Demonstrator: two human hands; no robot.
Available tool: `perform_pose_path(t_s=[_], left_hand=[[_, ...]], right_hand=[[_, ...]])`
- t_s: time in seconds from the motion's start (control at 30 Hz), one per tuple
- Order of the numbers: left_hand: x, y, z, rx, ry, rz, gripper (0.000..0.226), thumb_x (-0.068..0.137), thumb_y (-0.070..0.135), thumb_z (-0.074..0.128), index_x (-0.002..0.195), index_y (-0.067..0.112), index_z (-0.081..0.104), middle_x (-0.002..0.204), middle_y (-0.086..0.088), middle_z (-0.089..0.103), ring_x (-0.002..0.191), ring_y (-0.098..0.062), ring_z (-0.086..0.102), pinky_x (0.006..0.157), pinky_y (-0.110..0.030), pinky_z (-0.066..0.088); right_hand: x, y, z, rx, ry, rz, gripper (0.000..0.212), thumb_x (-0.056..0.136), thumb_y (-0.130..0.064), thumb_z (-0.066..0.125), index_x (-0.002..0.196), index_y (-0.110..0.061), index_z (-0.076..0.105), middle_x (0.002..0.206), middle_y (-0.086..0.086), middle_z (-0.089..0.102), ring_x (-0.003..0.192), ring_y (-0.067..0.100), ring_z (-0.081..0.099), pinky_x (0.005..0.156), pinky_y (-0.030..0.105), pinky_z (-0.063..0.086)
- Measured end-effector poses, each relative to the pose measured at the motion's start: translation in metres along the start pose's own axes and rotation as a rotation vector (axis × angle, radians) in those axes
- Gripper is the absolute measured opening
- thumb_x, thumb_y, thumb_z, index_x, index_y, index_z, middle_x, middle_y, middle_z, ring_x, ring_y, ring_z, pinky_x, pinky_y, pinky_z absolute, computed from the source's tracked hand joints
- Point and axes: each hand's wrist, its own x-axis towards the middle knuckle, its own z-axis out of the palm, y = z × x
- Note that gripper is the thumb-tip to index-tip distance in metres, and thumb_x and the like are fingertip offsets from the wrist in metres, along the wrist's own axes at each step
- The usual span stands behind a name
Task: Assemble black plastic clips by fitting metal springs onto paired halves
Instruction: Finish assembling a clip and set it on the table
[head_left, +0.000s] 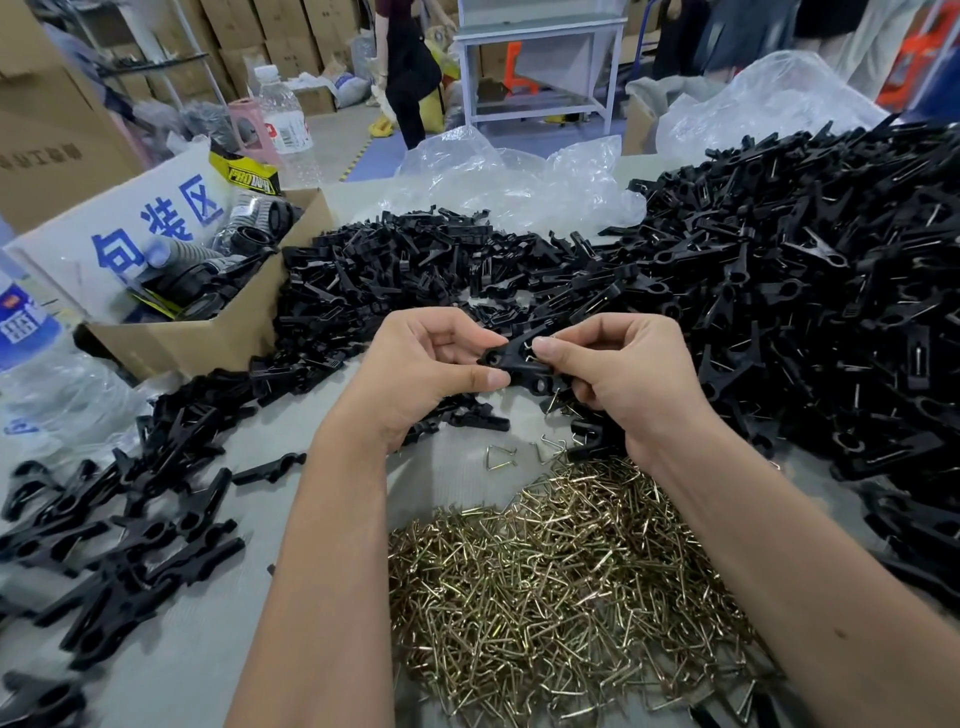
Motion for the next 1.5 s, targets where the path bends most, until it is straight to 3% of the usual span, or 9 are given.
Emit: perform_pose_path(t_s=[0.37, 0.7, 0.9, 1.07, 1.2, 1.3, 1.37, 1.43, 1.5], left_hand=[[0.002, -0.001, 0.001, 0.074, 0.042, 0.016, 0.036, 0.061, -0.005, 0.093, 0.082, 0.022, 0.08, 0.075, -0.009, 0.07, 0.078, -0.023, 0.069, 0.088, -0.049, 0.059], [0.002, -0.001, 0.005, 0.029, 0.029, 0.078, 0.031, 0.056, 0.011, 0.093, 0.083, 0.021, 0.08, 0.078, -0.012, 0.075, 0.076, -0.025, 0.073, 0.075, -0.034, 0.063], [0.001, 0.001, 0.004, -0.061, 0.066, 0.092, 0.033, 0.06, 0.005, 0.088, 0.09, 0.007, 0.076, 0.077, -0.003, 0.077, 0.07, -0.014, 0.073, 0.064, -0.022, 0.058], [-0.001, 0.003, 0.002, -0.177, 0.028, 0.12, 0.031, 0.061, 0.001, 0.087, 0.089, 0.012, 0.079, 0.084, -0.007, 0.078, 0.077, -0.016, 0.073, 0.071, -0.026, 0.06], [-0.003, 0.006, 0.004, -0.227, -0.02, 0.119, 0.034, 0.06, 0.005, 0.09, 0.091, 0.014, 0.079, 0.097, -0.011, 0.079, 0.084, -0.02, 0.075, 0.077, -0.031, 0.061], [-0.003, 0.008, 0.005, -0.267, -0.005, 0.103, 0.049, 0.063, 0.0, 0.088, 0.103, 0.013, 0.063, 0.08, -0.004, 0.077, 0.067, -0.014, 0.073, 0.067, -0.029, 0.061], [-0.003, 0.008, 0.004, -0.255, 0.014, 0.105, 0.058, 0.06, 0.0, 0.092, 0.101, 0.014, 0.054, 0.076, -0.006, 0.076, 0.07, -0.025, 0.076, 0.07, -0.038, 0.063], [-0.004, 0.008, 0.004, -0.238, 0.014, 0.117, 0.061, 0.058, 0.0, 0.096, 0.097, 0.015, 0.051, 0.077, -0.011, 0.077, 0.094, -0.049, 0.073, 0.082, -0.058, 0.06], [-0.003, 0.008, 0.005, -0.216, 0.015, 0.116, 0.058, 0.06, -0.003, 0.093, 0.094, 0.014, 0.05, 0.078, -0.015, 0.077, 0.101, -0.055, 0.069, 0.086, -0.065, 0.057]], right_hand=[[-0.002, -0.007, -0.002, -0.089, -0.02, 0.045, 0.015, 0.075, -0.018, 0.092, 0.07, -0.014, 0.079, 0.068, 0.005, 0.075, 0.055, 0.007, 0.062, 0.046, 0.018, 0.046], [-0.004, -0.005, 0.003, -0.059, 0.02, -0.002, 0.016, 0.077, -0.017, 0.091, 0.067, -0.017, 0.079, 0.07, 0.002, 0.073, 0.058, 0.004, 0.063, 0.048, 0.015, 0.046], [-0.004, -0.011, 0.0, 0.153, -0.223, 0.073, 0.014, 0.093, -0.017, 0.075, 0.084, -0.01, 0.083, 0.085, 0.013, 0.077, 0.069, 0.013, 0.064, 0.056, 0.024, 0.057], [-0.005, -0.012, -0.005, 0.347, -0.401, 0.217, 0.023, 0.077, -0.029, 0.08, 0.092, -0.011, 0.081, 0.085, 0.01, 0.074, 0.068, 0.014, 0.068, 0.053, 0.022, 0.057], [-0.006, -0.014, -0.007, 0.46, -0.585, 0.284, 0.034, 0.084, -0.031, 0.072, 0.115, -0.02, 0.078, 0.087, 0.013, 0.074, 0.066, 0.015, 0.071, 0.048, 0.02, 0.058], [-0.004, -0.015, -0.012, 0.506, -0.671, 0.301, 0.035, 0.092, -0.03, 0.064, 0.125, -0.024, 0.076, 0.094, 0.015, 0.077, 0.067, 0.012, 0.073, 0.048, 0.017, 0.057], [-0.002, -0.015, -0.016, 0.534, -0.701, 0.32, 0.036, 0.094, -0.026, 0.062, 0.127, -0.021, 0.075, 0.1, 0.018, 0.077, 0.067, 0.011, 0.073, 0.049, 0.016, 0.057], [0.0, -0.014, -0.017, 0.606, -0.74, 0.363, 0.035, 0.094, -0.021, 0.062, 0.127, -0.015, 0.074, 0.1, 0.02, 0.076, 0.068, 0.011, 0.071, 0.049, 0.015, 0.057], [0.0, -0.014, -0.017, 0.702, -0.774, 0.417, 0.035, 0.091, -0.016, 0.066, 0.125, -0.01, 0.074, 0.094, 0.02, 0.072, 0.066, 0.011, 0.069, 0.049, 0.015, 0.057]])
